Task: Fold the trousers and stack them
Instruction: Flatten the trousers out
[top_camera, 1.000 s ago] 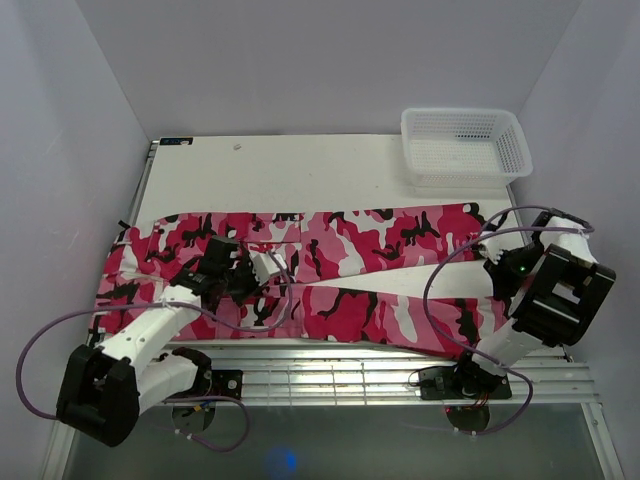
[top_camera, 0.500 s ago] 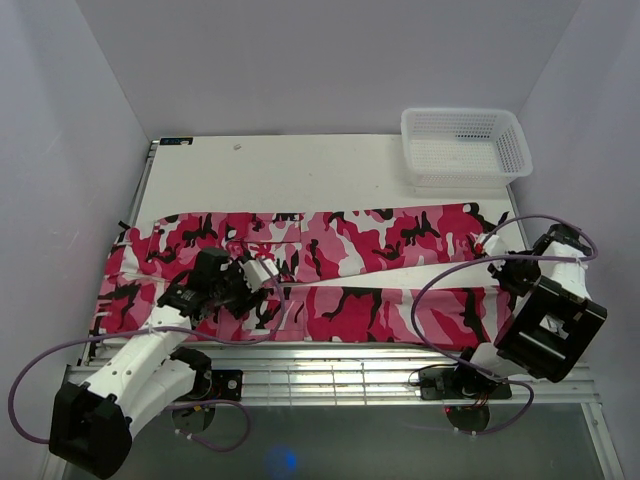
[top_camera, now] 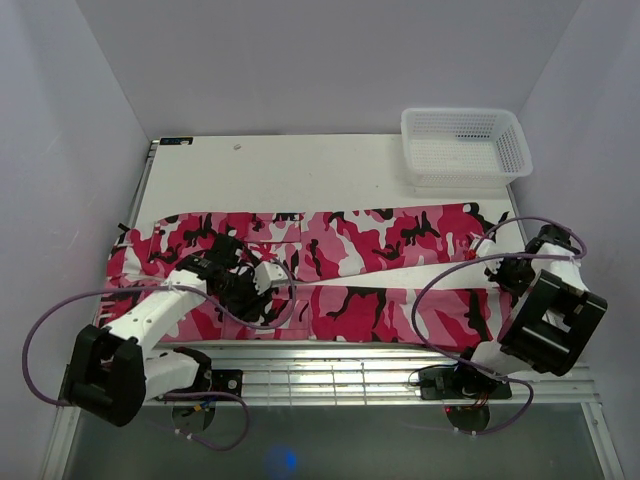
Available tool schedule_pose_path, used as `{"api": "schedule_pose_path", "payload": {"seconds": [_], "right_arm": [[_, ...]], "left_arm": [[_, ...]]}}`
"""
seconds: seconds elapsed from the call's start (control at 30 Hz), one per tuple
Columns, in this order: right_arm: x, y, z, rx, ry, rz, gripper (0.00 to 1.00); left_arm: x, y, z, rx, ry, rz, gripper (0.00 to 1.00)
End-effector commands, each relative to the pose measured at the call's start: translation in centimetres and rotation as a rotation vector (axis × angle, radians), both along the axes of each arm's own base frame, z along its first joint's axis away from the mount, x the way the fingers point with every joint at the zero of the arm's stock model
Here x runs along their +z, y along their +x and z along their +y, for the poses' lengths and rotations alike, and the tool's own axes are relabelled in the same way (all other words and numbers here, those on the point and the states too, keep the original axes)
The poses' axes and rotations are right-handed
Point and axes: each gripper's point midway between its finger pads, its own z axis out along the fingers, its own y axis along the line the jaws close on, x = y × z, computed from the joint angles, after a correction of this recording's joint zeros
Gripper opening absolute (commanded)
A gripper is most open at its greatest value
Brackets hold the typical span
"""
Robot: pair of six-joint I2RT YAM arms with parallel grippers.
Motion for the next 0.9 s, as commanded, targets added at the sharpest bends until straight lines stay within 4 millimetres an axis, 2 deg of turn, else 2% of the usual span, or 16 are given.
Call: {"api": "schedule_pose_path", "payload": {"seconds": [0.0, 0.03, 0.1, 0.2, 0.27, 0.3, 0.4, 0.43, 0.47, 0.53, 0.57, 0.63, 0.67, 0.77, 0.83, 0.87], "right_arm": [[1.7, 2.3, -1.5, -0.097, 0.022, 0.011, 0.08], [1.7, 2.6, -1.5, -0.107, 0.035, 0.022, 0.08], [1.4, 2.9, -1.2, -0.128, 0.074, 0.066, 0.08], [1.8, 4.1, -1.4, -0.143, 0.1, 0.07, 0.08], [2.1, 4.6, -1.4, -0.133, 0.106, 0.071, 0.08], [2.0, 4.4, -1.2, -0.126, 0.11, 0.08, 0.08], [1.8, 3.6, -0.9, -0.088, 0.101, 0.099, 0.08], [1.6, 3.1, -0.7, -0.076, 0.1, 0.112, 0.08], [1.3, 2.2, -0.6, -0.066, 0.089, 0.13, 0.08], [1.2, 1.5, -0.5, -0.036, 0.064, 0.129, 0.08], [0.4, 0.4, -0.3, -0.026, 0.054, 0.159, 0.08], [0.0, -0.3, -0.3, 0.009, 0.027, 0.168, 0.08], [0.1, -0.3, -0.8, 0.014, -0.007, 0.153, 0.08], [-0.4, -0.8, -0.7, 0.031, -0.025, 0.142, 0.08], [-0.4, -0.6, -0.6, 0.01, -0.02, 0.13, 0.13], [-0.4, -0.4, -0.7, -0.001, -0.019, 0.125, 0.17]], "left_arm": [[-1.4, -0.9, 0.7, -0.108, 0.072, 0.052, 0.61], [-1.9, -0.8, 0.9, -0.106, 0.094, 0.057, 0.62], [-3.1, -1.5, 1.2, -0.164, 0.137, 0.075, 0.57], [-4.3, -3.4, 1.3, -0.285, 0.175, 0.113, 0.37], [-3.8, -4.3, 0.9, -0.345, 0.157, 0.127, 0.34], [-3.2, -4.0, 0.4, -0.365, 0.136, 0.104, 0.36], [0.6, -0.8, -1.9, -0.284, 0.06, 0.005, 0.48], [1.9, -0.1, -2.9, -0.259, 0.019, -0.006, 0.5], [4.1, 1.9, -4.2, -0.227, -0.02, -0.048, 0.52], [6.1, 3.4, -5.5, -0.186, -0.068, -0.065, 0.59], [8.0, 5.1, -6.4, -0.178, -0.101, -0.124, 0.61], [8.7, 6.9, -7.3, -0.137, -0.121, -0.156, 0.66], [8.6, 8.3, -7.1, -0.104, -0.097, -0.196, 0.68], [6.0, 12.2, -6.9, -0.057, -0.01, -0.265, 0.68], [2.9, 12.6, -6.2, -0.065, 0.045, -0.248, 0.68], [2.5, 13.2, -6.3, -0.092, 0.051, -0.283, 0.68]]}}
